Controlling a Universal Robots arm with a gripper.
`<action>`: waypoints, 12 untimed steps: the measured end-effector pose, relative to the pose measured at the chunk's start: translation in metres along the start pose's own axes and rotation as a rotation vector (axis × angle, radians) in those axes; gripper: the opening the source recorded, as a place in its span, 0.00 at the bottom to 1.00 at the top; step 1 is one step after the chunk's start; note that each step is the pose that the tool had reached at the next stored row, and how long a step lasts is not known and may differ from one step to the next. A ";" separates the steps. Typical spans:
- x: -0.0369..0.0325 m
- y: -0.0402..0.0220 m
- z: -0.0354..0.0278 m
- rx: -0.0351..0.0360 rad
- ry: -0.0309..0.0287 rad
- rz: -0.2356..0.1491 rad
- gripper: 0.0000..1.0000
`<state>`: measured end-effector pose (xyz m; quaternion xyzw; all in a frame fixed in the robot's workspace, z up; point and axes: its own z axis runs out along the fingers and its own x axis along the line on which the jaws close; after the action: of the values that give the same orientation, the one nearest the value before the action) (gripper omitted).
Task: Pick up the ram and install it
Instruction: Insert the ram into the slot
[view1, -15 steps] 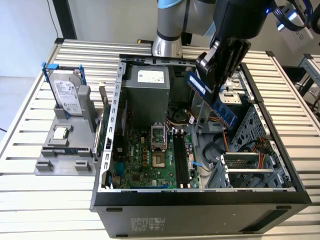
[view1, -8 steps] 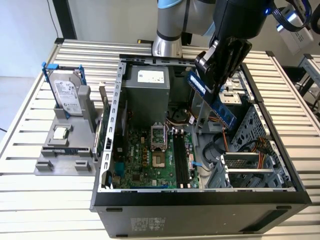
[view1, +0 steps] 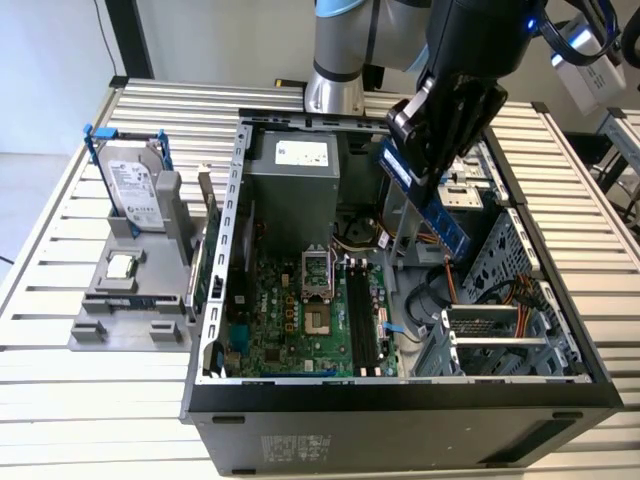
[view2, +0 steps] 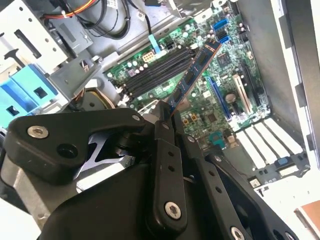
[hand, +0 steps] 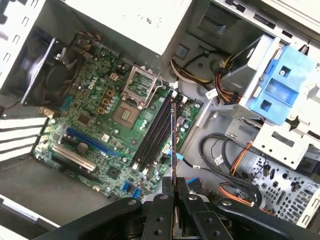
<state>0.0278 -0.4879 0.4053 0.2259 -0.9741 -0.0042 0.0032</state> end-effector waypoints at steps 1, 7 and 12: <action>0.0000 0.0000 0.0000 -0.0001 -0.0001 0.009 0.00; 0.0001 0.0001 0.0000 -0.0003 -0.0007 0.071 0.00; -0.0001 -0.0001 0.0000 -0.0006 -0.0012 0.126 0.00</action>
<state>0.0279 -0.4879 0.4053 0.1643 -0.9864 -0.0045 0.0029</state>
